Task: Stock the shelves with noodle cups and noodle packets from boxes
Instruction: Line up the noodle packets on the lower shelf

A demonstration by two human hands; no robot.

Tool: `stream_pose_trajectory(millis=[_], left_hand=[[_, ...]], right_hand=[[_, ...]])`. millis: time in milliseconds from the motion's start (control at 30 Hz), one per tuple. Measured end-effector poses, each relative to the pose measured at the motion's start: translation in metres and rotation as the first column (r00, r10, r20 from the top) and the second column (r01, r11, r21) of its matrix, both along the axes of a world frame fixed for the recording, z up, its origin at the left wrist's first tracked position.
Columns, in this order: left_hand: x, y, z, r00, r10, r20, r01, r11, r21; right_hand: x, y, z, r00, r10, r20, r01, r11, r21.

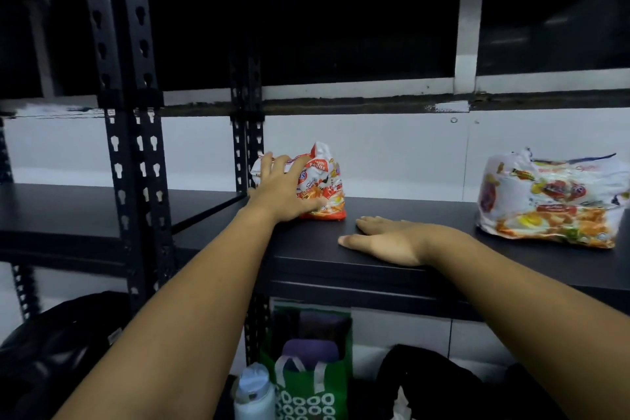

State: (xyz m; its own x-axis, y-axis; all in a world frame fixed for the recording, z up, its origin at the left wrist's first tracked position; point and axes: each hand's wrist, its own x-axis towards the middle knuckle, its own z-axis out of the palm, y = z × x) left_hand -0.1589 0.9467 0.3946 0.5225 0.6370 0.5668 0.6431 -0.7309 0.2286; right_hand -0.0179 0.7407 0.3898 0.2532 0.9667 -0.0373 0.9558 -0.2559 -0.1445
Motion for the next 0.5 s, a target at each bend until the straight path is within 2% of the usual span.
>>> stream_pose_trajectory(millis=[133,333,500], left_hand=[[0.011,0.025,0.003,0.999,0.008,-0.049,-0.009,0.999,-0.031],[0.025,0.050,0.015,0.978,0.102,-0.182,-0.114,0.992,-0.059],[0.039,0.072,0.016,0.962,0.183,-0.201,-0.191,0.981,-0.023]], right_hand=[[0.004,0.012,0.001,1.000,0.008,-0.023,-0.008,1.000,0.000],[0.010,0.019,-0.002,1.000,0.011,-0.023,-0.011,1.000,0.004],[0.010,0.021,-0.002,1.000,0.003,-0.031,-0.003,1.000,0.004]])
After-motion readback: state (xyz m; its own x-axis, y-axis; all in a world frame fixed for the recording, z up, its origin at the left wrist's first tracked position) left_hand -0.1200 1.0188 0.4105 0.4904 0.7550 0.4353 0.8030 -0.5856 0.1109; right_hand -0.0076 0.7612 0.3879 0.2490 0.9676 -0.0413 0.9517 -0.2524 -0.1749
